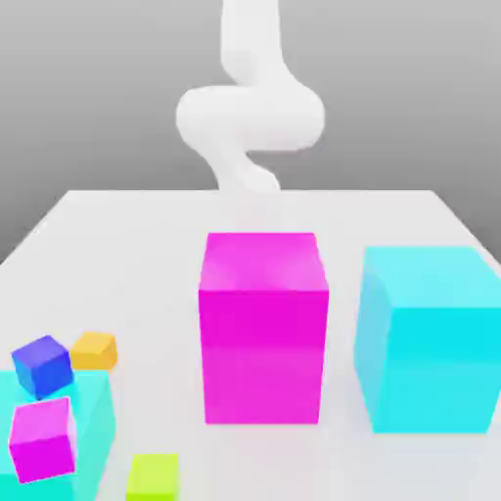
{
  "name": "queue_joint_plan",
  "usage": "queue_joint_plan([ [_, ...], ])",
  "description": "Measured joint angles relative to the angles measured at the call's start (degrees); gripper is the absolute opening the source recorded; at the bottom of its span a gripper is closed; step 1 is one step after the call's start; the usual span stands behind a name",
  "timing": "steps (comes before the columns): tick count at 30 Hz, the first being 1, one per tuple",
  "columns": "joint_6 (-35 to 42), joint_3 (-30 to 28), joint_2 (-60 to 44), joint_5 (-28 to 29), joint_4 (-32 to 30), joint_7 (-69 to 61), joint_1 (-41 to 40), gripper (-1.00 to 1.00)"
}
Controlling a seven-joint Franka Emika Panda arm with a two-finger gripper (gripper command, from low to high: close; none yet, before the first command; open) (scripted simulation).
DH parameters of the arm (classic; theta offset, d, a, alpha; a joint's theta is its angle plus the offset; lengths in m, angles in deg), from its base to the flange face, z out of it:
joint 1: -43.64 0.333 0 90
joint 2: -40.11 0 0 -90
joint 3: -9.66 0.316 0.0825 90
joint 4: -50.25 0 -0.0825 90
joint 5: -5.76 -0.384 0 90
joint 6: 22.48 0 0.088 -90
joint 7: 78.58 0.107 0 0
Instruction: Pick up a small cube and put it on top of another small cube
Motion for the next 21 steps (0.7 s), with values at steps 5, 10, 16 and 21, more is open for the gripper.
queue_joint_plan([
  [5, 2.3, -6.1, -10.4, -6.0, 1.2, -9.6, 5.4, 0.00],
  [10, 4.5, -11.0, -21.0, -12.9, 2.6, -20.2, 8.9, 0.00],
  [16, 7.1, -14.6, -33.6, -20.2, 4.2, -32.0, 11.1, 0.00],
  [21, 8.4, -15.3, -43.3, -24.4, 5.4, -40.6, 11.0, 0.00],
])
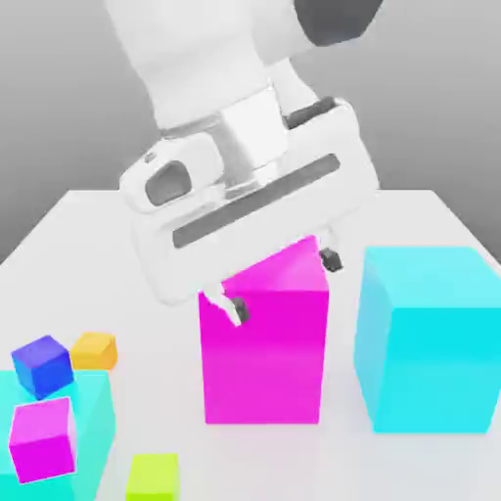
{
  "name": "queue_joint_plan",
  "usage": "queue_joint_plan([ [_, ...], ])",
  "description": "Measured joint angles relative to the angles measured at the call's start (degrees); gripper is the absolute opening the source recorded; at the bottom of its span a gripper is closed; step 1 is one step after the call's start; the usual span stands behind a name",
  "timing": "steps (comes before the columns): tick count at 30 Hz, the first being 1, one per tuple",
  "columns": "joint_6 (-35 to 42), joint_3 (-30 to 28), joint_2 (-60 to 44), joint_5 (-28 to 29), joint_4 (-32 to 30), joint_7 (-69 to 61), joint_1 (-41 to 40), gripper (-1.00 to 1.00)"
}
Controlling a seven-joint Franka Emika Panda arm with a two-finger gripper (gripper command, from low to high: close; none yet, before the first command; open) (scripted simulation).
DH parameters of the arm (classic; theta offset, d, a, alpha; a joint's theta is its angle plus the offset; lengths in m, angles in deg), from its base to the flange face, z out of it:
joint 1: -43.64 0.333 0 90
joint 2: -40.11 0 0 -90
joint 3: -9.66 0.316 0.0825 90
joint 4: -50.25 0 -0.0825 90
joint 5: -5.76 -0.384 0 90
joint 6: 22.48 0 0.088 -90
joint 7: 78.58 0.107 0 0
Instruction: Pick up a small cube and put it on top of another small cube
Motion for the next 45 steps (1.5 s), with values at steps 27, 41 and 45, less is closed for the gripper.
queue_joint_plan([
  [27, -13.8, -0.9, -22.6, 10.4, 0.4, -32.3, -3.6, 0.00],
  [41, -26.2, -1.7, -17.6, 23.2, -4.0, -51.8, -3.0, 0.00],
  [45, -28.9, 1.5, -17.4, 17.6, -8.6, -64.0, -9.2, 0.00],
])
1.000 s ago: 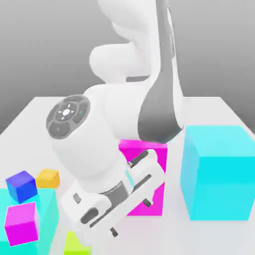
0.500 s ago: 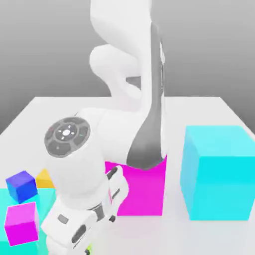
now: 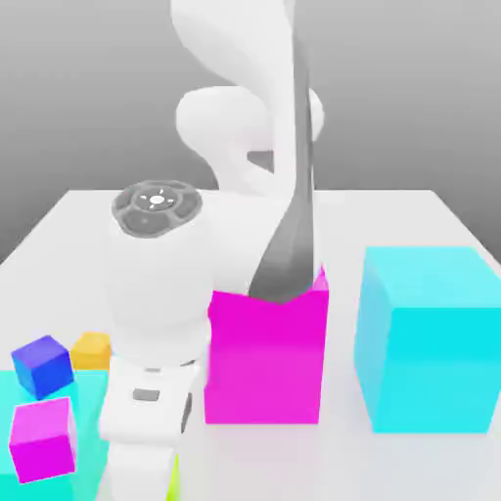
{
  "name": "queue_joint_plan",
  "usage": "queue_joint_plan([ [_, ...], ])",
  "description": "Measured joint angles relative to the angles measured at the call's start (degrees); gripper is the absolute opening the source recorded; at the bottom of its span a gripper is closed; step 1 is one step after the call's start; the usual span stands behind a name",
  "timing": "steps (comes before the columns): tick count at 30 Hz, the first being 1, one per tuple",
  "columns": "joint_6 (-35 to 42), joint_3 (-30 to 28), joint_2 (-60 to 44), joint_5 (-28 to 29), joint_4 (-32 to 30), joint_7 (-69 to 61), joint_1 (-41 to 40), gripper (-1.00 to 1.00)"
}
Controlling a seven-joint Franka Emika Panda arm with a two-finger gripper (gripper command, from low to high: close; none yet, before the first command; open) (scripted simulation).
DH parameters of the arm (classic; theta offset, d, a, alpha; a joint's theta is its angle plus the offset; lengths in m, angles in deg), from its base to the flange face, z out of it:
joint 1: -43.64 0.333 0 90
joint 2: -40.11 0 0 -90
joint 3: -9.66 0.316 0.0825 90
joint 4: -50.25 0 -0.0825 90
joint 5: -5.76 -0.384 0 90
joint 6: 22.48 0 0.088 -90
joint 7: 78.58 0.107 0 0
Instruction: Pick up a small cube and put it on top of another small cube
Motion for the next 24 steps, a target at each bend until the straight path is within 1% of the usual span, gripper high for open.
queue_joint_plan([
  [2, -2.9, 1.2, -0.7, -1.5, -0.3, -4.1, -1.7, 0.00],
  [4, -6.8, 3.3, -4.8, -3.5, 0.4, -6.3, -3.6, 0.00],
  [5, -8.6, 4.4, -7.0, -4.4, 0.9, -7.1, -4.6, -1.00],
  [10, -8.5, 4.4, -7.0, -4.4, 0.9, -7.2, -4.5, -1.00],
  [11, -9.4, 4.9, -8.1, -4.9, 1.1, -7.6, -5.0, -1.00],
  [13, -7.6, 3.9, -5.7, -3.9, 0.6, -6.8, -4.2, -1.00],
  [15, -4.0, 2.3, -1.1, -1.7, -0.4, -5.2, -3.1, -1.00],
  [16, -3.1, 2.1, 0.2, -1.8, -0.5, -4.3, -2.8, -1.00],
  [18, -3.5, 3.3, -0.2, -5.0, 0.2, -2.4, -3.0, -1.00],
  [24, -5.3, 5.3, -0.2, -17.2, 4.4, 3.5, -6.7, -1.00],
])
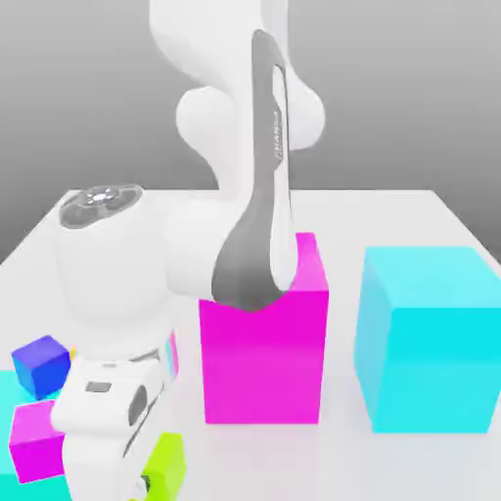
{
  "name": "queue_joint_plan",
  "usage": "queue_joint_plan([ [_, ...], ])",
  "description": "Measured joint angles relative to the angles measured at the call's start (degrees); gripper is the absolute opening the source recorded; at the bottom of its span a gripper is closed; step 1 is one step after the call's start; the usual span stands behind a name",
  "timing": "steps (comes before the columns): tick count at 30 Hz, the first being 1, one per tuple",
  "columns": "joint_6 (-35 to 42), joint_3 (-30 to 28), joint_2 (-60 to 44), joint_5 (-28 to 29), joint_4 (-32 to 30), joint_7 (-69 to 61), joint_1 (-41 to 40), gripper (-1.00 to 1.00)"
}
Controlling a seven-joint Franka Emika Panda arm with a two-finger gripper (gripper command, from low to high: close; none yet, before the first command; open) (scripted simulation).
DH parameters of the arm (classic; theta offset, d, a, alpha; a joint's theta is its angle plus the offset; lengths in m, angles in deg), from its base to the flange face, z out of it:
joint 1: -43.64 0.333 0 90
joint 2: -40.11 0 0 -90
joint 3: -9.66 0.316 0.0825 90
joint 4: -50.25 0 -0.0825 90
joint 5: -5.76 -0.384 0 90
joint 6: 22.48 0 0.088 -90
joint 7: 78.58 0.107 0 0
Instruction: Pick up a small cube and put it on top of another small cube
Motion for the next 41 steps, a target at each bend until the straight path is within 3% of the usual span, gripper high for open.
queue_joint_plan([
  [5, -0.9, -0.1, 1.9, -9.7, 3.6, 5.4, -3.6, -1.00],
  [8, -1.3, -2.7, 5.5, -11.0, 3.2, 8.4, -5.7, -1.00],
  [13, -1.9, -8.2, 14.8, 1.9, -6.6, 11.3, -7.9, -1.00],
  [19, -0.2, -9.7, 23.8, 18.5, -18.7, 10.4, -13.9, -1.00],
  [27, 3.5, -12.2, 31.0, 33.8, -32.4, 0.8, -20.8, -1.00],
  [34, 0.3, -13.1, 24.4, 35.9, -33.2, -0.2, -22.1, -1.00],
  [41, -4.8, -12.9, 18.5, 31.2, -33.2, -3.5, -21.2, -1.00],
])
